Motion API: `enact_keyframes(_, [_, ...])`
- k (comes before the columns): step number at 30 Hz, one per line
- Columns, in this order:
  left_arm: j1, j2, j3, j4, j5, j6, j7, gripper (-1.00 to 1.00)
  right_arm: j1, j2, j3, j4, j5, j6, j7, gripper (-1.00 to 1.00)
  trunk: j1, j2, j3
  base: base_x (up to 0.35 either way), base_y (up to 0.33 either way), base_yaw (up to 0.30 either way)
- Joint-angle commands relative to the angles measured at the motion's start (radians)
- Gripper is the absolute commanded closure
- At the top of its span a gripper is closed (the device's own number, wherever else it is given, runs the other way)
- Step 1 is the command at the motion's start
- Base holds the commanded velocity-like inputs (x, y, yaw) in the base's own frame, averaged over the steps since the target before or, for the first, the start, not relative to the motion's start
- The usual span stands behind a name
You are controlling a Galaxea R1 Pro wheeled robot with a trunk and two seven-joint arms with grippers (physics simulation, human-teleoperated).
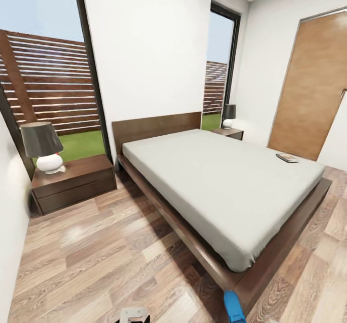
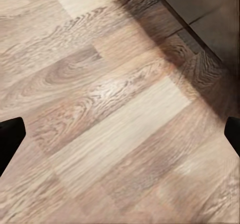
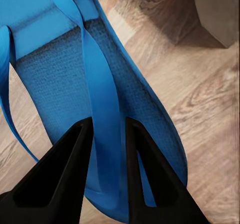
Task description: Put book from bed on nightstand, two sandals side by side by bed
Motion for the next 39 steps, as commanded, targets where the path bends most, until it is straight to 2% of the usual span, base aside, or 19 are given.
enact_keyframes(1, [-0.001, 0.001, -0.004, 0.001, 0.01, -0.003, -0.002, -1.0, -0.002, 0.001, 0.008, 0.004, -0.011, 0.0, 0.008, 1.0, 0.0, 0.0, -0.001, 0.0, 0.0, -0.283])
enact_keyframes(39, [-0.001, 0.0, -0.005, 0.001, 0.01, -0.003, -0.002, -1.0, -0.002, 0.001, 0.008, 0.003, -0.011, 0.0, 0.008, 1.0, 0.0, 0.0, -0.001, 0.0, 0.0, -0.283])
